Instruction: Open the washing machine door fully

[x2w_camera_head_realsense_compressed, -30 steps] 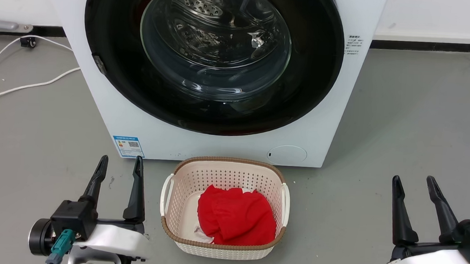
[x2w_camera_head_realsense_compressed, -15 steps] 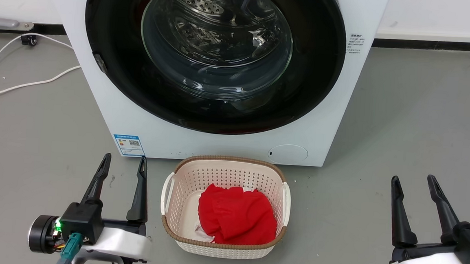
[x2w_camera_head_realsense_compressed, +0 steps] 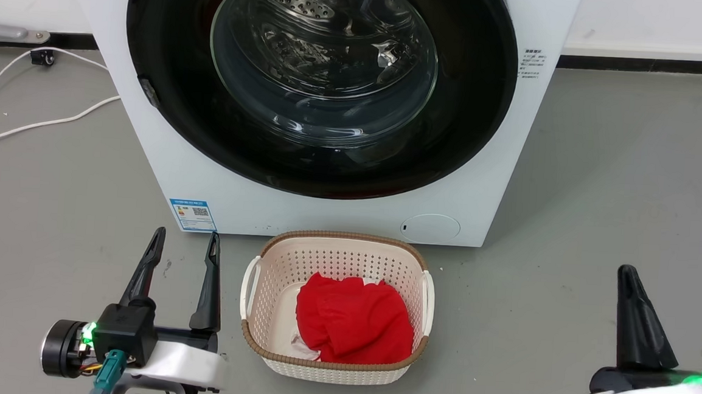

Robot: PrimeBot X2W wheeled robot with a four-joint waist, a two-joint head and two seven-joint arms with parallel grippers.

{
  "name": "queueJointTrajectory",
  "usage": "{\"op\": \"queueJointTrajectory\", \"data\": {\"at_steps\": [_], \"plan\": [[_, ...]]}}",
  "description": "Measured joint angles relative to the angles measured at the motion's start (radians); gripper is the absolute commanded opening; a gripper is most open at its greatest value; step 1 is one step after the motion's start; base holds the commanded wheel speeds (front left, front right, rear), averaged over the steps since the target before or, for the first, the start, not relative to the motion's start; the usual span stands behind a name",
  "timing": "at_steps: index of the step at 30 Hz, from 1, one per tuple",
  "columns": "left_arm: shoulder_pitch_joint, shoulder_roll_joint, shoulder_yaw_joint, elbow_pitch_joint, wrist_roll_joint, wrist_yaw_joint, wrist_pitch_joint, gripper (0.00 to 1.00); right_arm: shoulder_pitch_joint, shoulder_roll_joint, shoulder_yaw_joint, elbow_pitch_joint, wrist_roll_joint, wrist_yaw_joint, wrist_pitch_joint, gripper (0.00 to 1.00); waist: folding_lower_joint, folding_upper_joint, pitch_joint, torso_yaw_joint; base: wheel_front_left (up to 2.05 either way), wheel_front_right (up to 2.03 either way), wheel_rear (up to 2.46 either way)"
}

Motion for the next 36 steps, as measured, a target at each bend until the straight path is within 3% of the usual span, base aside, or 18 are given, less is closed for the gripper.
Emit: {"op": "queueJointTrajectory", "data": {"at_steps": [6, 11, 14, 15, 22, 28, 36], "plan": [[0.0, -0.005, 0.006, 0.0, -0.002, -0.002, 0.0, 1.0, -0.004, 0.0, 0.016, 0.042, 0.481, 0.0, -0.026, 0.0, 0.0, 0.0, 0.003, 0.003, 0.0, 0.0, 0.0], [0.0, -0.009, 0.012, -0.002, -0.006, -0.003, 0.0, 1.0, -0.057, 0.001, 0.011, 0.083, 0.985, 0.0, -0.024, 0.0, 0.0, 0.0, 0.01, 0.005, 0.0, 0.0, 0.0], [-0.003, -0.01, 0.018, -0.004, -0.011, -0.003, 0.0, 1.0, -0.121, 0.002, -0.028, 0.114, 1.198, 0.0, 0.016, 0.0, 0.0, 0.0, 0.018, 0.005, 0.0, 0.0, 0.0], [-0.012, -0.012, 0.025, -0.009, -0.013, -0.003, 0.0, 1.0, -0.205, -0.006, -0.082, 0.16, 1.319, 0.0, 0.083, 0.0, 0.0, 0.0, 0.029, 0.006, 0.0, 0.0, 0.0], [-0.038, -0.016, 0.035, -0.023, -0.02, -0.003, 0.0, 1.0, -0.476, -0.148, -0.089, 0.365, 1.47, 0.0, 0.211, 0.0, 0.0, 0.0, 0.073, 0.011, 0.0, 0.0, 0.0], [-0.072, -0.018, 0.04, -0.036, -0.019, -0.007, 0.0, 1.0, -0.752, -0.28, 0.023, 0.592, 1.496, 0.0, 0.321, 0.0, 0.0, 0.0, 0.125, 0.022, 0.0, 0.0, 0.0], [-0.126, -0.019, 0.044, -0.061, -0.01, -0.007, 0.0, 1.0, -1.143, -0.357, 0.215, 0.892, 1.438, 0.0, 0.439, 0.0, 0.0, 0.0, 0.209, 0.043, 0.0, 0.0, 0.0]]}}
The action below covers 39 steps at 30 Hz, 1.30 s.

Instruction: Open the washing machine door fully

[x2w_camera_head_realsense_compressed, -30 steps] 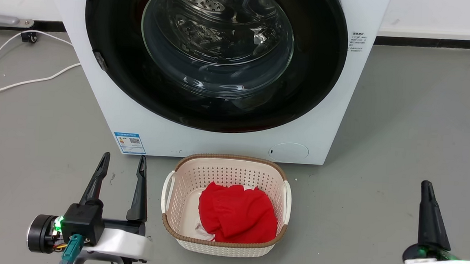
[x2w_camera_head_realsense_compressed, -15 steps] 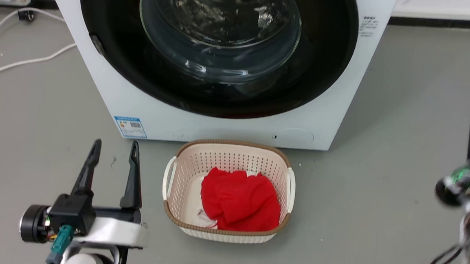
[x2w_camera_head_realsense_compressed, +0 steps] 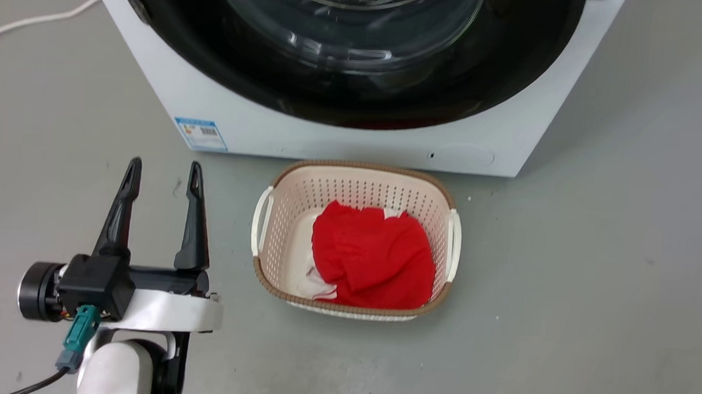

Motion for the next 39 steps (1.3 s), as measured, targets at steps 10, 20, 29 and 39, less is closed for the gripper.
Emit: {"op": "queueJointTrajectory", "data": {"at_steps": [10, 20, 29, 39], "plan": [[-0.062, -0.001, -0.023, -0.022, 0.006, 0.015, 0.0, 1.0, -0.329, 0.021, 0.209, 0.272, -0.181, 0.0, 0.13, 0.0, 0.0001, 0.0, 0.118, 0.023, 0.0, 0.0, 0.0], [-0.112, -0.001, -0.056, -0.028, -0.003, 0.032, 0.0, 1.0, -0.483, 0.056, 0.249, 0.412, -0.247, 0.0, 0.125, 0.0, 0.0001, 0.0, 0.199, 0.052, 0.0, 0.0, 0.0], [-0.128, -0.001, -0.076, -0.032, -0.012, 0.046, 0.0, 1.0, -0.536, 0.068, 0.263, 0.435, -0.259, 0.0, 0.201, 0.0, 0.0, 0.0, 0.24, 0.077, 0.0, 0.0, 0.0], [-0.128, -0.001, -0.076, -0.019, -0.017, 0.051, 0.0, 1.0, -0.451, 0.051, 0.263, 0.322, -0.211, 0.0, 0.421, 0.0, 0.0, 0.0, 0.207, 0.07, 0.0, 0.0, 0.0]]}}
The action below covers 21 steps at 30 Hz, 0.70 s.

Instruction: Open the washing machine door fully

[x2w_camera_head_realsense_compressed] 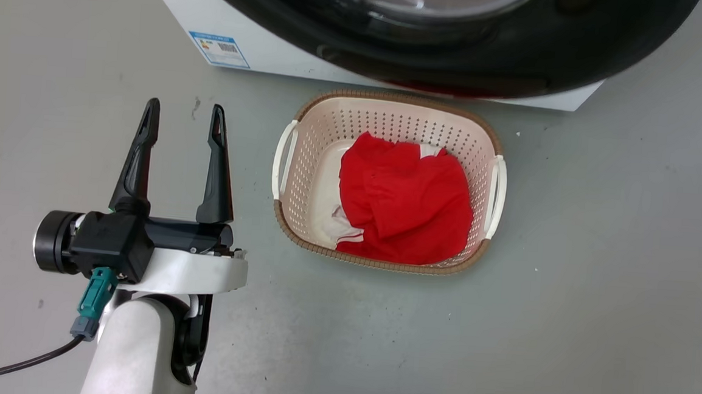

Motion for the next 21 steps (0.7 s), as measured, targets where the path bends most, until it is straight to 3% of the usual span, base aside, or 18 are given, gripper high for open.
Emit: {"op": "queueJointTrajectory", "data": {"at_steps": [8, 21], "plan": [[0.033, 0.0, 0.009, 0.027, 0.002, -0.018, 0.0, 1.0, 0.194, 0.009, 0.017, -0.207, 0.075, 0.0, 0.222, 0.0, 0.0, 0.0, -0.076, -0.022, 0.0, 0.0, 0.0], [0.104, 0.0, -0.007, 0.067, -0.001, -0.037, 0.0, 1.0, 0.514, 0.043, 0.089, -0.571, 0.156, 0.0, 0.365, 0.0, -0.0001, 0.0, -0.212, -0.054, 0.0, 0.0, 0.0]]}}
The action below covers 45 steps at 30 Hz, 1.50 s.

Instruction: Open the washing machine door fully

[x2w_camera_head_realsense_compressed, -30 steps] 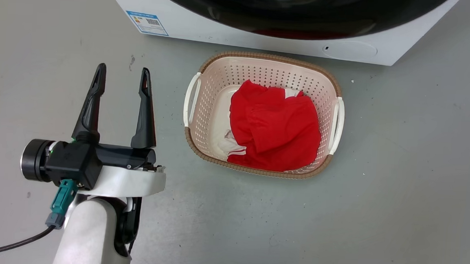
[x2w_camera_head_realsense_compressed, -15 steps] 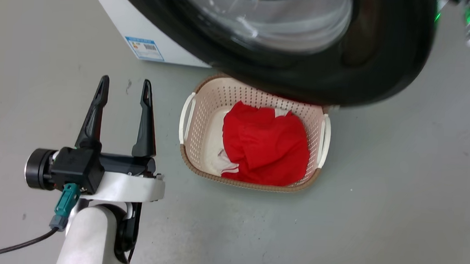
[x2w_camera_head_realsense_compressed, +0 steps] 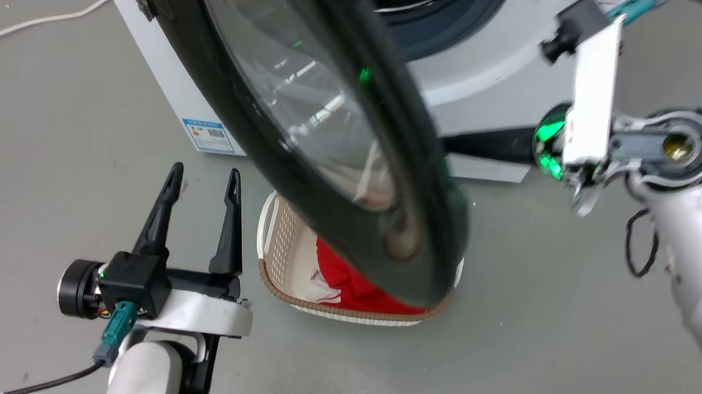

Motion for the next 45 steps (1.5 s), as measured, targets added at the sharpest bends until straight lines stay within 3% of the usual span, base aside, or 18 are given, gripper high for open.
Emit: {"op": "queueJointTrajectory", "data": {"at_steps": [6, 12, 17, 22, 24, 25, 32, 36, 40, 45], "plan": [[0.029, 0.0, -0.01, 0.011, -0.008, -0.002, 0.0, 1.0, 0.126, 0.007, 0.045, -0.159, 0.008, 0.0, -0.015, 0.0, 0.0, 0.0, -0.041, 0.003, 0.0, 0.0, 0.0], [0.036, 0.0, -0.011, 0.02, -0.011, -0.009, 0.0, 1.0, 0.205, 0.036, 0.07, -0.243, 0.007, 0.0, -0.088, 0.0, 0.0, 0.0, -0.061, 0.012, 0.0, 0.0, 0.0], [0.058, 0.0, -0.005, 0.028, -0.017, -0.006, 0.0, 1.0, 0.329, 0.086, 0.027, -0.331, -0.072, 0.0, -0.354, 0.0, 0.0, 0.0, -0.09, 0.006, 0.0, 0.0, 0.0], [0.075, 0.0, 0.006, 0.028, -0.018, -0.004, 0.0, 1.0, 0.432, 0.084, -0.07, -0.394, -0.185, 0.0, -0.611, 0.0, 0.0, 0.0, -0.111, -0.012, 0.0, 0.0, 0.0], [0.08, 0.0, 0.013, 0.027, -0.017, -0.004, 0.0, 1.0, 0.478, 0.072, -0.123, -0.42, -0.229, 0.0, -0.712, 0.47, -0.0001, 0.0001, -0.121, -0.018, 0.0, 0.0, 0.0], [0.085, 0.0, 0.017, 0.027, -0.017, -0.005, 0.0, 1.0, 0.508, 0.066, -0.147, -0.435, -0.249, 0.0, -0.756, 1.0, -0.0001, 0.0, -0.124, -0.022, 0.0, 0.0, 0.0], [0.113, 0.0, 0.046, 0.031, -0.014, -0.012, 0.0, 1.0, 0.759, 0.068, -0.321, -0.494, -0.36, 0.0, -1.019, 1.0, 0.0, 0.0001, -0.156, -0.041, 0.0, 0.0, 0.0], [0.126, 0.0, 0.058, 0.033, -0.007, -0.018, 0.0, 1.0, 0.884, 0.091, -0.423, -0.497, -0.493, 0.0, -1.16, 1.0, -0.0001, 0.0, -0.176, -0.046, 0.0, 0.0, 0.0], [0.145, 0.0, 0.073, 0.035, -0.006, -0.023, 0.0, 1.0, 0.978, 0.145, -0.515, -0.504, -0.67, 0.0, -1.258, 1.0, 0.0, 0.0, -0.195, -0.052, 0.0, 0.0, 0.0], [0.155, 0.0, 0.084, 0.038, 0.002, -0.031, 0.0, 1.0, 1.038, 0.208, -0.628, -0.551, -1.013, 0.0, -1.3, 1.0, 0.0, 0.0, -0.213, -0.059, 0.0, 0.0, 0.0]]}}
